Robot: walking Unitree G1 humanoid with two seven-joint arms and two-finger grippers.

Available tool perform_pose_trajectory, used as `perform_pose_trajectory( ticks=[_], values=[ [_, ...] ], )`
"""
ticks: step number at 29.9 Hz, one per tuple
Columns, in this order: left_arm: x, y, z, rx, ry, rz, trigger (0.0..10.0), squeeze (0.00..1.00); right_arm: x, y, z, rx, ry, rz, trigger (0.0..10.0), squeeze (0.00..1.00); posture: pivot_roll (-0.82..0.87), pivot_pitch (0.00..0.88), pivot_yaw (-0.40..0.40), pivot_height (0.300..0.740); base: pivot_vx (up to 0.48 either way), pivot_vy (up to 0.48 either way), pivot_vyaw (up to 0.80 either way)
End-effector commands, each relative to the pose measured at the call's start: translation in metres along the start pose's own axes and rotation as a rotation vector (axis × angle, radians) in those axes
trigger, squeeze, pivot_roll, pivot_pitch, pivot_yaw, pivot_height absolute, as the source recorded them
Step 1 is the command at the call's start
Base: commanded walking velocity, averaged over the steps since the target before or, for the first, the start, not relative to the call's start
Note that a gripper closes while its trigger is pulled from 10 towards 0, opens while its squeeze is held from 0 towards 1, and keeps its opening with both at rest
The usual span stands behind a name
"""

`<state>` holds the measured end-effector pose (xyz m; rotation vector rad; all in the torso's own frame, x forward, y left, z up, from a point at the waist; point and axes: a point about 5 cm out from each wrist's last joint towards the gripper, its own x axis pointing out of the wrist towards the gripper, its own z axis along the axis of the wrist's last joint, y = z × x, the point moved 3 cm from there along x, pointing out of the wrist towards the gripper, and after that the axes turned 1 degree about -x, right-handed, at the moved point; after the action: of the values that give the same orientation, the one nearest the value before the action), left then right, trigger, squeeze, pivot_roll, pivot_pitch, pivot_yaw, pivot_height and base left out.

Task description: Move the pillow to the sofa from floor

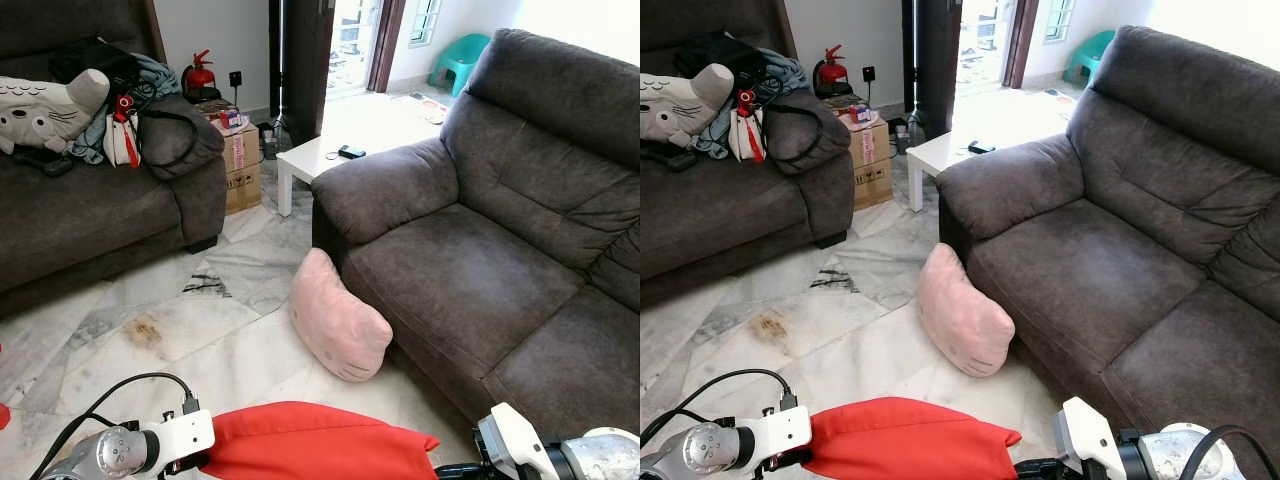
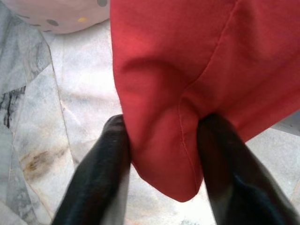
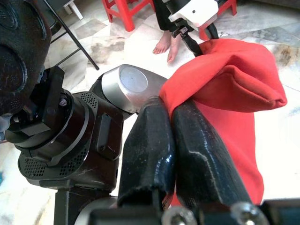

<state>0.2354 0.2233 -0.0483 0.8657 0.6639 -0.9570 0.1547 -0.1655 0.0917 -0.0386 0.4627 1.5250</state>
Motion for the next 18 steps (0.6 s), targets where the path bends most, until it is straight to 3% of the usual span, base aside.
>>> perform_pose_trajectory(
  ticks=[1, 18],
  values=[
    [0.0016, -0.0003, 0.0007, 0.024, 0.013, -0.011, 0.0, 0.00, -0.0020, 0.0022, 0.0175, -0.063, -0.062, 0.021, 10.0, 0.00, -0.05, 0.000, -0.082, 0.740, 0.000, 0.000, 0.00],
    [0.0041, -0.0034, 0.0023, 0.025, 0.009, -0.014, 0.0, 0.00, 0.0022, -0.0047, 0.0175, -0.064, -0.085, -0.006, 10.0, 0.00, -0.04, 0.000, -0.075, 0.740, 0.000, 0.000, 0.00]
  ],
)
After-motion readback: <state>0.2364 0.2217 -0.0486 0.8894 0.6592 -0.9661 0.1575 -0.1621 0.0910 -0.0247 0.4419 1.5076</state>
